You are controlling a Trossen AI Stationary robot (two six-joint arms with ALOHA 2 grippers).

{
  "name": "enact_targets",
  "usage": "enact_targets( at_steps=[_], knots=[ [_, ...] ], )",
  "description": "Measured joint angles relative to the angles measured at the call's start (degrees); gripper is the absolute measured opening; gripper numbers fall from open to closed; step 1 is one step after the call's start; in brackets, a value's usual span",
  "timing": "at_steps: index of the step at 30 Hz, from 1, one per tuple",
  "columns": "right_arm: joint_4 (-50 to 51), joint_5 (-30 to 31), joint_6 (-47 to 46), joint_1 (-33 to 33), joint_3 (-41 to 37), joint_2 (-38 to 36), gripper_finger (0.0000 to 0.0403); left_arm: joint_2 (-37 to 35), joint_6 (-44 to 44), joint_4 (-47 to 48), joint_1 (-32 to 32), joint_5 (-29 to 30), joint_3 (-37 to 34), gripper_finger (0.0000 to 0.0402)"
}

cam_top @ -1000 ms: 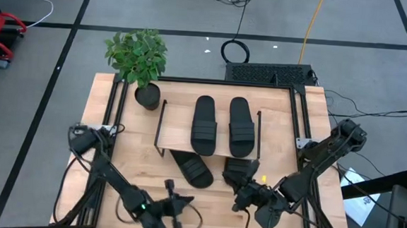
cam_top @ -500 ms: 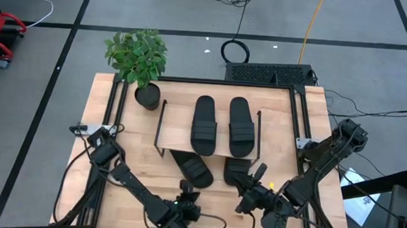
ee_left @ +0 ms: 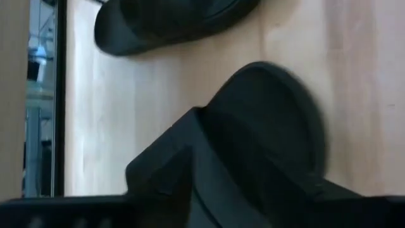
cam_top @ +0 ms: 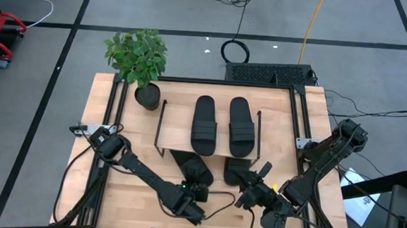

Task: Pick and place slides into the shelf
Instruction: Put the black slide under the shelf

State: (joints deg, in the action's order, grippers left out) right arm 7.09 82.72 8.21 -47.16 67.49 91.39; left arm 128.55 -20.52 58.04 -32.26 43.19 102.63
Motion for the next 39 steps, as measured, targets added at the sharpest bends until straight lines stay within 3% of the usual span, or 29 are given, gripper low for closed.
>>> enact_targets(
  at_steps=[7, 13, 21, 29, 39],
  knots=[
    [0.0, 0.0, 0.4, 0.0, -0.1, 0.0, 0.0043, 0.0, -4.0, 1.9, 1.2, -0.8, 0.0, 0.024],
    [0.0, -0.3, 0.1, 0.0, -0.1, 0.0, 0.0045, 0.0, -4.8, 2.0, 2.0, -2.5, 0.0, 0.0244],
    [0.0, -0.4, 0.0, 0.0, -0.1, 0.0, 0.0045, 0.0, -8.7, 3.2, 3.8, -4.2, -1.4, 0.0175],
    [0.0, -0.5, 0.0, 0.0, -0.1, 0.0, 0.0045, 0.0, -8.5, 6.2, 4.0, -3.3, -2.7, 0.0018],
    [0.0, -0.5, 0.1, 0.0, -0.1, 0.0, 0.0045, 0.0, 4.5, 9.0, -2.2, 2.2, -2.7, 0.0003]
  ],
)
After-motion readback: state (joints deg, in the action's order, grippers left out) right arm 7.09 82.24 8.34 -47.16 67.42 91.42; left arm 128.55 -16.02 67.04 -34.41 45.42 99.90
